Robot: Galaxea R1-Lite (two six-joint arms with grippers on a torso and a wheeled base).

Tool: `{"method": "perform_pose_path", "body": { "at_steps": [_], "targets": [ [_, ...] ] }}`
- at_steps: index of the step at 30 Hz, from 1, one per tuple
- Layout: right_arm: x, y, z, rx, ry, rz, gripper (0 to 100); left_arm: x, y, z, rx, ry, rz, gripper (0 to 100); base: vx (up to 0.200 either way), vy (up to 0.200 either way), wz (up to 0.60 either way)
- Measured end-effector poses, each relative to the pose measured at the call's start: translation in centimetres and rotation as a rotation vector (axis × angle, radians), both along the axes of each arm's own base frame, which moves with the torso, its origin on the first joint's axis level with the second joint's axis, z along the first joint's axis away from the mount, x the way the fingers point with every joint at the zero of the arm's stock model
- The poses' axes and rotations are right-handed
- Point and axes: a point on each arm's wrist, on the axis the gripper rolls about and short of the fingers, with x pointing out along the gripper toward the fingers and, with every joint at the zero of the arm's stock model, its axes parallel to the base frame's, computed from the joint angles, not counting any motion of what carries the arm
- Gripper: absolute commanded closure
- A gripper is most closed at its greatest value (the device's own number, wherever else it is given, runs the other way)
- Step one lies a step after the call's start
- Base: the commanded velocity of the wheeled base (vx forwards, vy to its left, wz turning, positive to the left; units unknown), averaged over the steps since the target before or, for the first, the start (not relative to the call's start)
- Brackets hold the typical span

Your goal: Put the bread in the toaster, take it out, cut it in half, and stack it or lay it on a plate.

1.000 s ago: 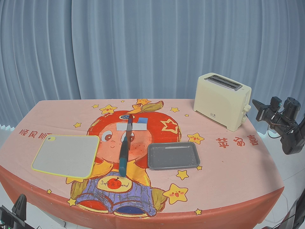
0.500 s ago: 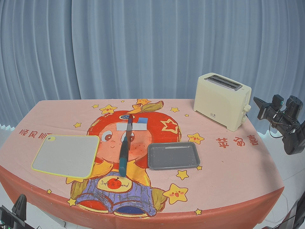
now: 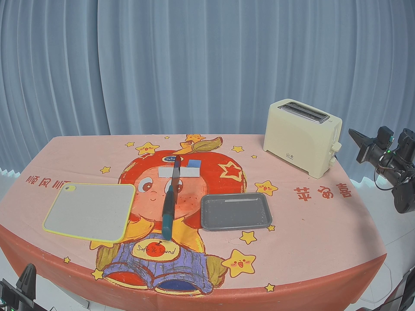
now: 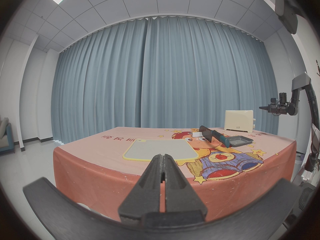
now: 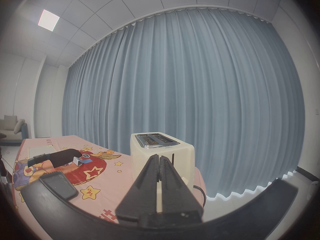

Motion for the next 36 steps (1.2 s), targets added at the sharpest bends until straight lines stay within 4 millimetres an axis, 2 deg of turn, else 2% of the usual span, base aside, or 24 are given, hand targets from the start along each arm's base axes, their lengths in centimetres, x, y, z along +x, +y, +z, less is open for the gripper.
{"method": "perform_pose_path", "body": {
  "at_steps": [36],
  "targets": [
    [-0.8, -0.5, 1.6, -0.008, -0.051, -0.02, 100, 0.0, 0.0, 0.0, 0.0, 0.0, 0.0, 100, 0.0, 0.0, 0.0]
  ]
}}
